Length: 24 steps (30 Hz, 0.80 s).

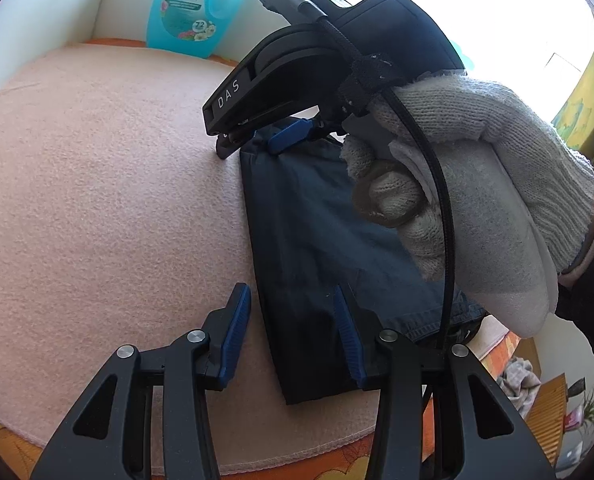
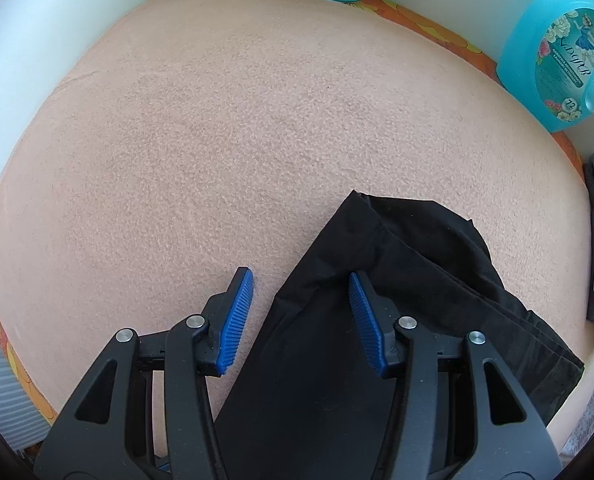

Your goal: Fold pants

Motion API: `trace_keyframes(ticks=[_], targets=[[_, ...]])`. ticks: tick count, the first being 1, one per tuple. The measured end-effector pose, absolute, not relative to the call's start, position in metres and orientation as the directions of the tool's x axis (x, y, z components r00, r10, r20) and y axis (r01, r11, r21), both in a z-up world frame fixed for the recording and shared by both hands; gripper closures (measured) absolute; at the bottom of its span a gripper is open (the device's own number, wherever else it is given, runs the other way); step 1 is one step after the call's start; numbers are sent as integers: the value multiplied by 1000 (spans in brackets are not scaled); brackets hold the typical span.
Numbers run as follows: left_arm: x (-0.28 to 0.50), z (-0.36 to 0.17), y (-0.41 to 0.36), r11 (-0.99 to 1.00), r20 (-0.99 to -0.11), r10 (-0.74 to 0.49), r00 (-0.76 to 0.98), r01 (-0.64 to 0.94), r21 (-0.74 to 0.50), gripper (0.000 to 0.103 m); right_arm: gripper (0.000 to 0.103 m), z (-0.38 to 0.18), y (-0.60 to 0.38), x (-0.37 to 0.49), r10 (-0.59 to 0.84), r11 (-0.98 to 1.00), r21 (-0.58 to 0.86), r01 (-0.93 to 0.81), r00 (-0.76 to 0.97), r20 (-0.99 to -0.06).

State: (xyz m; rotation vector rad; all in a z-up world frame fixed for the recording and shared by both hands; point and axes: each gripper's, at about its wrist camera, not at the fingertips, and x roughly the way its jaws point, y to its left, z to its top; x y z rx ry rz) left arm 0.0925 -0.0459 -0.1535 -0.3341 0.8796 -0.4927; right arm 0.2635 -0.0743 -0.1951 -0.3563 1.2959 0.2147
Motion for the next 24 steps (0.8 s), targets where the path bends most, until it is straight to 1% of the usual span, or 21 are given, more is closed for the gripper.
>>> trace_keyframes(ticks=[4, 6, 8, 10, 11, 12, 17, 18, 20, 24], targets=[[96, -153, -48, 844, -653, -532, 539, 269, -465, 61, 56, -194, -76, 255, -35, 921, -138, -364, 276, -961], [99, -154, -49, 846, -655, -528, 540, 267, -462, 61, 64, -194, -79, 256, -30, 921, -133, -365, 274, -961], [100, -155, -50, 848, -657, -525, 541, 264, -459, 61, 67, -194, -81, 256, -15, 923, -116, -367, 268, -963], [100, -154, -51, 847, -656, -525, 542, 262, -462, 61, 75, -193, -81, 254, 0, 920, -106, -378, 269, -963], [100, -153, -52, 848, -656, -524, 543, 260, -462, 61, 88, -192, -82, 254, 16, 921, -90, -379, 268, -963], [100, -153, -52, 849, -658, -522, 543, 258, -460, 61, 92, -190, -84, 252, 32, 924, -74, -375, 269, -963], [103, -152, -55, 859, -670, -506, 543, 254, -444, 61, 97, -172, -101, 247, 112, 930, -4, -367, 295, -949], [104, -152, -56, 861, -673, -503, 542, 249, -443, 57, 98, -168, -106, 246, 129, 932, 12, -362, 301, -945], [103, -152, -56, 861, -672, -503, 544, 243, -448, 52, 98, -160, -116, 246, 159, 934, 41, -355, 312, -937], [107, -150, -63, 867, -673, -491, 553, 236, -439, 52, 99, -147, -132, 247, 207, 936, 86, -341, 336, -919]])
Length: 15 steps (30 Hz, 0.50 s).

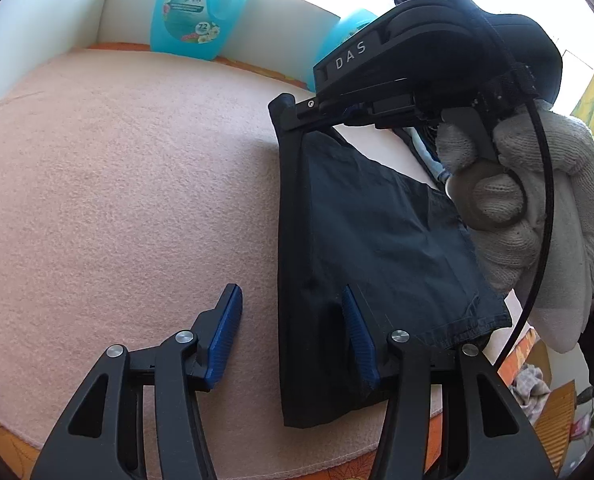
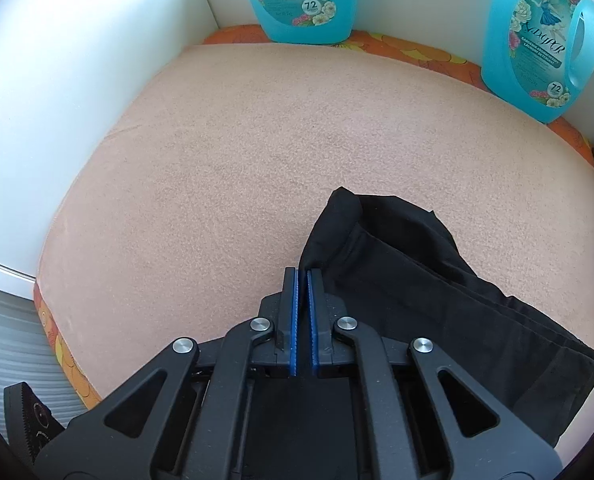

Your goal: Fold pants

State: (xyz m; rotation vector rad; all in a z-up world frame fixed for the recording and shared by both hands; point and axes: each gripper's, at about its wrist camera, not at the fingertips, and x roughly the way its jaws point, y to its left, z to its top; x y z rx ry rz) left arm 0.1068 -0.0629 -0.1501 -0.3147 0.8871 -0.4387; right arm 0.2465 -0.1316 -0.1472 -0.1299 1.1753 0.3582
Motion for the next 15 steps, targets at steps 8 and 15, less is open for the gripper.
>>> trace_keyframes(ticks=[8, 15], targets=[[99, -138, -74, 835, -579, -537, 613, 286, -471, 90, 99, -130, -146, 250, 243, 940, 128, -316, 358, -901], [96, -127, -88, 827, -545, -553, 630, 336, -451, 91, 59, -121, -134, 248, 209, 931, 75, -358, 353, -912]])
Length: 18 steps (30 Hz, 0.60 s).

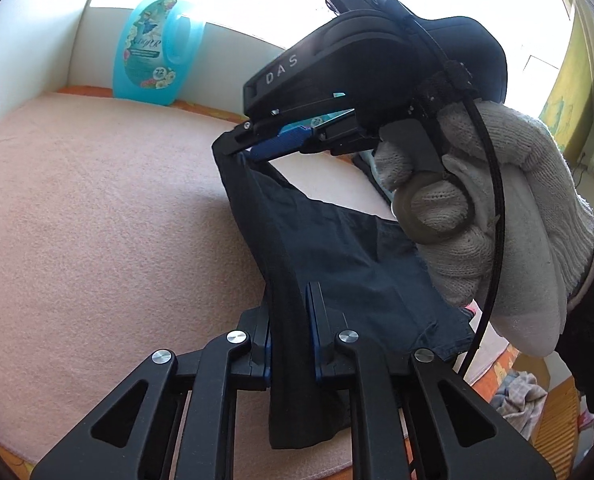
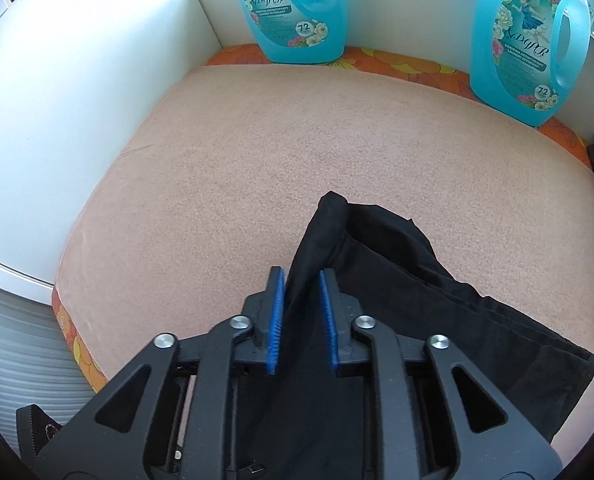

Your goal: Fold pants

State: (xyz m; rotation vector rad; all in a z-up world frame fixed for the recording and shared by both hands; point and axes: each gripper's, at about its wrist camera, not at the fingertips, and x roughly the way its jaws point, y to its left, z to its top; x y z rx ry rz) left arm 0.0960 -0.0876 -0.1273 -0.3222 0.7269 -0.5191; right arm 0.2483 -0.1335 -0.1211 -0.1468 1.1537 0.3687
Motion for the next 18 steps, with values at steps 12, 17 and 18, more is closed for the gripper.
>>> trace_keyframes(ticks=[12, 17, 18], targets=[[88, -114, -96, 807, -519, -585, 623, 391, -442, 91, 95, -134, -133, 251, 139, 944, 20, -330, 338, -931], [84, -99, -110, 786, -503, -618, 605, 462, -410, 92, 97, -97, -154, 233, 159, 939, 10, -343, 411, -898], [83, -96, -115, 780, -501, -626, 597, 480, -403, 92, 97, -89, -161, 230, 172, 941, 22, -339, 419, -891]])
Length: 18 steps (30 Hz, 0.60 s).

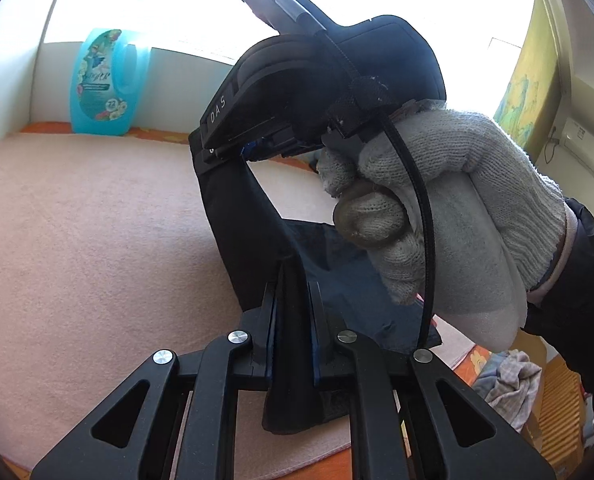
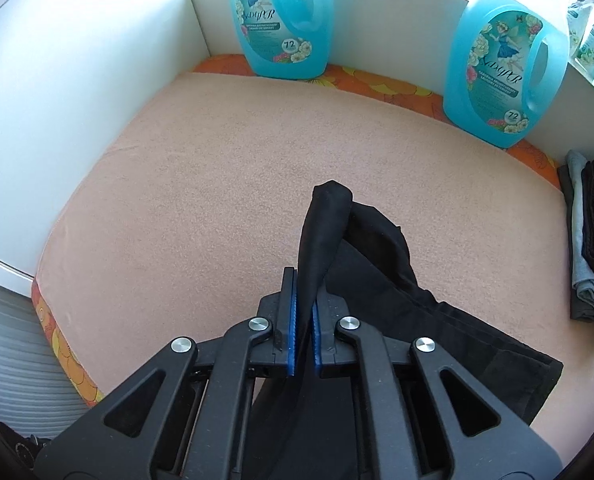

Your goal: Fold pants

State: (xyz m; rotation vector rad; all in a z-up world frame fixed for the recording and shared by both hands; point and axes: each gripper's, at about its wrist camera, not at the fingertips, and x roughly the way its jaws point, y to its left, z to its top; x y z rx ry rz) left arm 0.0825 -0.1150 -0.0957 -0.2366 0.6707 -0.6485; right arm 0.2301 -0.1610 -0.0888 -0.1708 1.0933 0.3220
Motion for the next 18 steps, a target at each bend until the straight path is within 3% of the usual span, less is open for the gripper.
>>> trace_keyframes(ticks=[10, 18], targets=[[68, -51, -184, 673, -453, -731, 510, 649, -355, 92, 98, -9, -276, 187, 178, 977, 71, -202, 578, -796], [56, -63, -273, 596, -519, -754, 403, 751, -284, 92, 98, -10, -400, 174, 153, 987, 154, -50, 602, -784]])
